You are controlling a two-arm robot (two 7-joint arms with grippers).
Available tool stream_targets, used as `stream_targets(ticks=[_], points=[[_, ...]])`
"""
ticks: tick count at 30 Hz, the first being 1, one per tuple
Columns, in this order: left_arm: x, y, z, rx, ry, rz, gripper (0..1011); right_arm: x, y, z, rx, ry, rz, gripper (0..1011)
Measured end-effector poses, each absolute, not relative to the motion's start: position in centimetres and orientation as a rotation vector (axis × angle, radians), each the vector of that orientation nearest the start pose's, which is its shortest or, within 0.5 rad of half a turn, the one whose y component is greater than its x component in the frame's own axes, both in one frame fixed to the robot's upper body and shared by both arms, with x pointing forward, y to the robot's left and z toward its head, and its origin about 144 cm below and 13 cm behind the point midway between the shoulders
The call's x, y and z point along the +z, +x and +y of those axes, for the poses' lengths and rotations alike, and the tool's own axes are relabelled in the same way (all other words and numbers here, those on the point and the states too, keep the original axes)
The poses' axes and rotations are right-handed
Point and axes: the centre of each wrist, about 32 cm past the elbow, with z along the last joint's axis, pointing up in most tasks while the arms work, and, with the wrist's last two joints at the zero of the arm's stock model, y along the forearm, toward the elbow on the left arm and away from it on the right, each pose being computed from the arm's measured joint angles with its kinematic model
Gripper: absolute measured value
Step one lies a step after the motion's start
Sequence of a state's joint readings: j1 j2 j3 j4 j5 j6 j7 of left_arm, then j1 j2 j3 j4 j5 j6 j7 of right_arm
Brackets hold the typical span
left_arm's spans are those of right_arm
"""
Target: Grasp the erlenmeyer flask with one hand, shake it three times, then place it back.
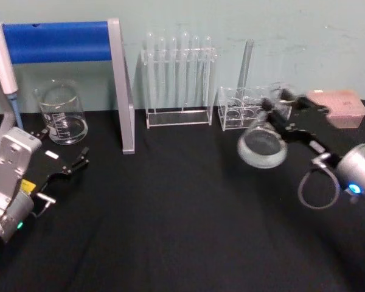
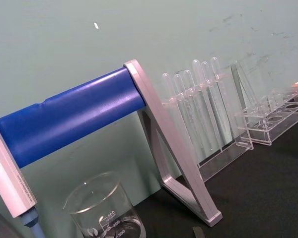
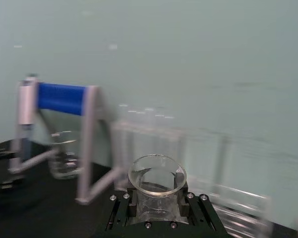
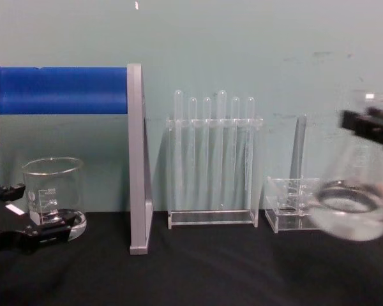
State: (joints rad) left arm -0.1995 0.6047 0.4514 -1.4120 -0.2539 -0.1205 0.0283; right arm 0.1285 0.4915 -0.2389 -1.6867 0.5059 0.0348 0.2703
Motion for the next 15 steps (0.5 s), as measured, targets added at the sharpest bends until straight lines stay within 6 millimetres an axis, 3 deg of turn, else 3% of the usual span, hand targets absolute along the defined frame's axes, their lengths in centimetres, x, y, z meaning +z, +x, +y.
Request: stream_targets(ticks=[7,15], points=[[114.0,48.9,31.0,1.248,0.304,-0.285,1001,121.7,46.8,-30.3,-1.172,0.049,-0.067,449],[114.0,48.9,31.0,1.248,0.304,-0.285,1001,121.7,46.7,-30.4,-1.185,0.046,-0.064,449]])
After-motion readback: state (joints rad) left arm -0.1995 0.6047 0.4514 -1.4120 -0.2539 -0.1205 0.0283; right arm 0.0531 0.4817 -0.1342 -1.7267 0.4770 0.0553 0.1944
